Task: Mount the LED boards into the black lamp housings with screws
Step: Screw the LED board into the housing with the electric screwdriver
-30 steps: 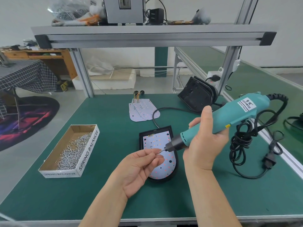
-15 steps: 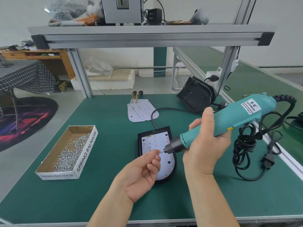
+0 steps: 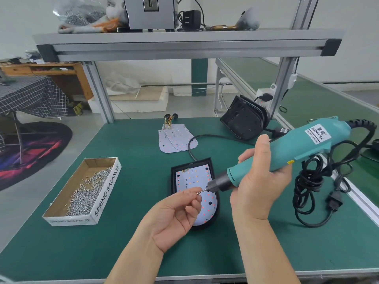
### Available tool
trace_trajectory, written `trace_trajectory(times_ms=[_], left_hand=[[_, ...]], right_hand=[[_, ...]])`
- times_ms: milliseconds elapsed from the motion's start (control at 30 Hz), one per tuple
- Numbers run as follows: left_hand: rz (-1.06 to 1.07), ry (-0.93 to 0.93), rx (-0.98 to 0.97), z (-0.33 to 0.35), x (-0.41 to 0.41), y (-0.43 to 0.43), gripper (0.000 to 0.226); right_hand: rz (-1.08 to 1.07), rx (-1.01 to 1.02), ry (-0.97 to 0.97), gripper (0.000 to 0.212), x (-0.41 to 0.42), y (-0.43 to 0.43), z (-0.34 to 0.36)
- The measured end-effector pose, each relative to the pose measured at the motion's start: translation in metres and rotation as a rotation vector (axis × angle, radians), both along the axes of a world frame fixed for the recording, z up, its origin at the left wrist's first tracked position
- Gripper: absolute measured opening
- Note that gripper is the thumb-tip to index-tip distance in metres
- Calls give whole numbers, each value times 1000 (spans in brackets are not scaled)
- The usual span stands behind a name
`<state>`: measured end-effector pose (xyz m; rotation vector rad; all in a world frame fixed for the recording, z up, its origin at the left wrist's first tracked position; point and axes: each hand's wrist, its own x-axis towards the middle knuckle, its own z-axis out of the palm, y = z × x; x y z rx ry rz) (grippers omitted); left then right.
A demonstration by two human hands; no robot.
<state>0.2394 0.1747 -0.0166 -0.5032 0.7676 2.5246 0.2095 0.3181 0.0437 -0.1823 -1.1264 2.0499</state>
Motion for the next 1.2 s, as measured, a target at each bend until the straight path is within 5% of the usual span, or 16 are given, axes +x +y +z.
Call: trace_trajectory(times_ms=[400,767,1100,1200], left_hand=[[60,295,-422,-5,0,5,16],[211,410,-477,-9,5,12,21],[173,214,-344,-7,-4,-22,53],[233,52,-912,-13,-18,-38,32]], right_hand=[[5,21,9,20,-3,-6,0],[8,-115,-66,21,-11,-6,2],[14,-38,2,17,-19,-2,6],[35,47,13,17,-21,-3,2]])
